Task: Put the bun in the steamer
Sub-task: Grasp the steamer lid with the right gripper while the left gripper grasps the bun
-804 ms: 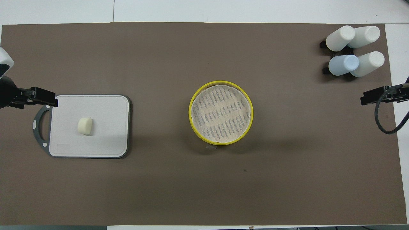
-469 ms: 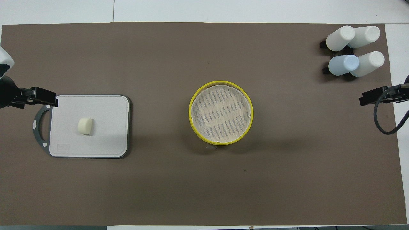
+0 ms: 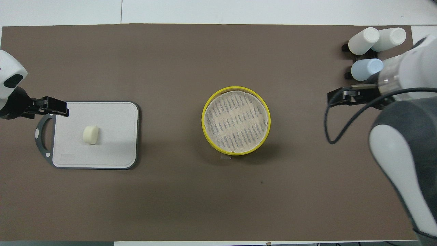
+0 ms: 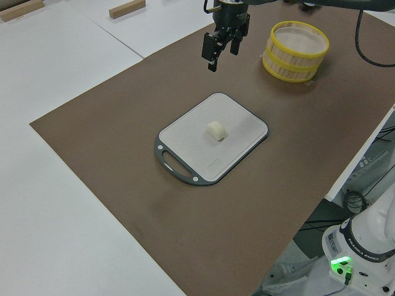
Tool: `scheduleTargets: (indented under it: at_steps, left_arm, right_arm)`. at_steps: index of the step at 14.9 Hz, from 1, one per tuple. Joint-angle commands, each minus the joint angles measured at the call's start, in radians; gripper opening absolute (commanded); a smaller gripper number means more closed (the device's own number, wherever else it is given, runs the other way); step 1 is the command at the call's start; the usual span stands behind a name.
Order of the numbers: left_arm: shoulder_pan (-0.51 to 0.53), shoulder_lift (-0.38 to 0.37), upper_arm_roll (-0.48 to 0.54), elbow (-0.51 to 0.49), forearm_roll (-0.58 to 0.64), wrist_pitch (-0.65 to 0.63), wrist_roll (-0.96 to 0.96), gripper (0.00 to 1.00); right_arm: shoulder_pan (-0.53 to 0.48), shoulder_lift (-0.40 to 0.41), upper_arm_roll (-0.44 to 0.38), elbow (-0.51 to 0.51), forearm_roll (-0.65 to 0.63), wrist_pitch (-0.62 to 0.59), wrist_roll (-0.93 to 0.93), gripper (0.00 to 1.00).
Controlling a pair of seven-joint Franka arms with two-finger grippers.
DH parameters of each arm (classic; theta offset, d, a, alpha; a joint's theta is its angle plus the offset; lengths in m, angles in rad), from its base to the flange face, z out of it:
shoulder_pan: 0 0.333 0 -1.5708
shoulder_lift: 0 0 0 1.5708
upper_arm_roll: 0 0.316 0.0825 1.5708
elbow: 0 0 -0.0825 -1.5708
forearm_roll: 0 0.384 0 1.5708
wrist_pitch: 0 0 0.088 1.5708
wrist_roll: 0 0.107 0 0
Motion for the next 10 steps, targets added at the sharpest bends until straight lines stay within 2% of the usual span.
scheduleTargets:
  at_steps: [1, 3, 6, 10]
  left_arm:
    - [0.013, -0.024, -0.003, -0.164, 0.006, 0.16, 0.002, 1.0]
    - [0.017, -0.024, -0.002, -0.251, 0.013, 0.24, 0.052, 1.0]
    - [0.049, -0.014, -0.003, -0.344, 0.013, 0.377, 0.072, 1.0]
    - [0.045, 0.045, -0.005, -0.374, 0.013, 0.428, 0.077, 1.0]
  right_arm:
    - [0.125, 0.148, -0.002, 0.147, 0.003, 0.002, 0.194, 0.99]
    - [0.21, 0.24, -0.003, 0.233, -0.001, 0.008, 0.319, 0.99]
    - [0.314, 0.325, -0.005, 0.271, -0.006, 0.097, 0.468, 0.99]
    - [0.431, 0.43, -0.016, 0.313, -0.021, 0.129, 0.614, 0.96]
